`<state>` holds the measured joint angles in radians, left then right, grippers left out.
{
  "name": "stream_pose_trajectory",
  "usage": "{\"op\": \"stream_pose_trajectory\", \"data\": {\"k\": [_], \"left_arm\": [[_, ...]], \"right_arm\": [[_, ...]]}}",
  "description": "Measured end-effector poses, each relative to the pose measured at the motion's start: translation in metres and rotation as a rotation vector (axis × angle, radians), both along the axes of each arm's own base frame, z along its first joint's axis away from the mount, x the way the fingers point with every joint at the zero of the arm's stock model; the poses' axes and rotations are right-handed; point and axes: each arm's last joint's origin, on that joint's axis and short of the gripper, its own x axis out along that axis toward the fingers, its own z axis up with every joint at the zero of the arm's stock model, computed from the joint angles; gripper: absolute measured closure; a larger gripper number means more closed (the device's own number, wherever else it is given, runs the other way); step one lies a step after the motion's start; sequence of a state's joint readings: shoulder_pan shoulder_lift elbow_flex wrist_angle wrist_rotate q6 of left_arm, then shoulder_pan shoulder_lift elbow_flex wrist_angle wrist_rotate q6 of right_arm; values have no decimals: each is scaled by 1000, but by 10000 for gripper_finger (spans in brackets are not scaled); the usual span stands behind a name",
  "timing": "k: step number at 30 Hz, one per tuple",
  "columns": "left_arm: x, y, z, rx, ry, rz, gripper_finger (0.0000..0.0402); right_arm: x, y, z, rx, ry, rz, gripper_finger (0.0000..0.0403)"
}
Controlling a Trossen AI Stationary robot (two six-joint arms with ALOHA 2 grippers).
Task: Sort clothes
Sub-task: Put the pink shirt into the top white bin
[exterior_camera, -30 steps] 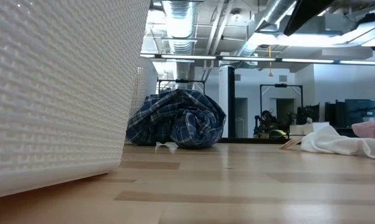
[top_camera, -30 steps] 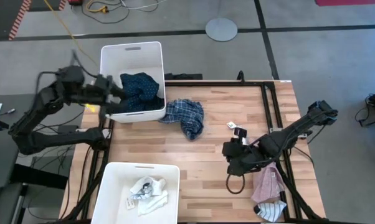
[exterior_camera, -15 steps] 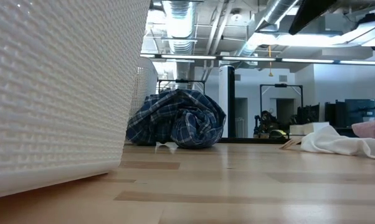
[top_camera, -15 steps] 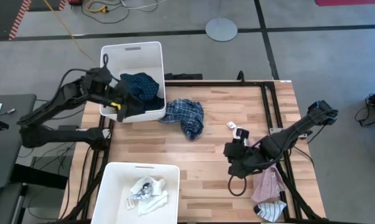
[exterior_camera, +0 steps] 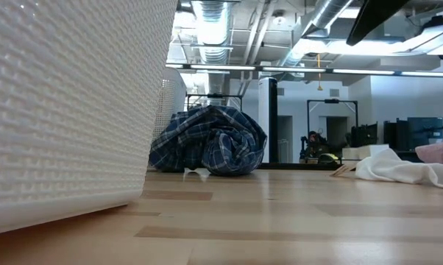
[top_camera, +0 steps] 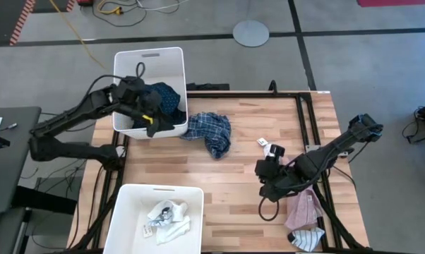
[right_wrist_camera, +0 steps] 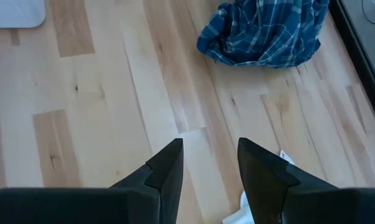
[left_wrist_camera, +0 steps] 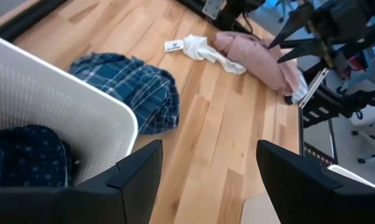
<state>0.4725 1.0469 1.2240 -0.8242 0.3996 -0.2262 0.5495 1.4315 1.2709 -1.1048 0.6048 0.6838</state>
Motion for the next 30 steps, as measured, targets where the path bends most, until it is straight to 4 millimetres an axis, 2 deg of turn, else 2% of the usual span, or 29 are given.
{"op": "stream_pose_trajectory", "data": {"k": [9, 16, 30], "left_arm": [[26, 13, -21, -56, 99, 4, 150], [42, 21, -36, -233, 160, 92, 150], [42, 20, -34, -254, 150, 105, 150]], "right_arm": [[-3, 1, -1, -5, 24, 12, 236], [-10, 11, -1, 12, 36, 42, 236], [-35, 35, -3, 66, 39, 17, 236]]}}
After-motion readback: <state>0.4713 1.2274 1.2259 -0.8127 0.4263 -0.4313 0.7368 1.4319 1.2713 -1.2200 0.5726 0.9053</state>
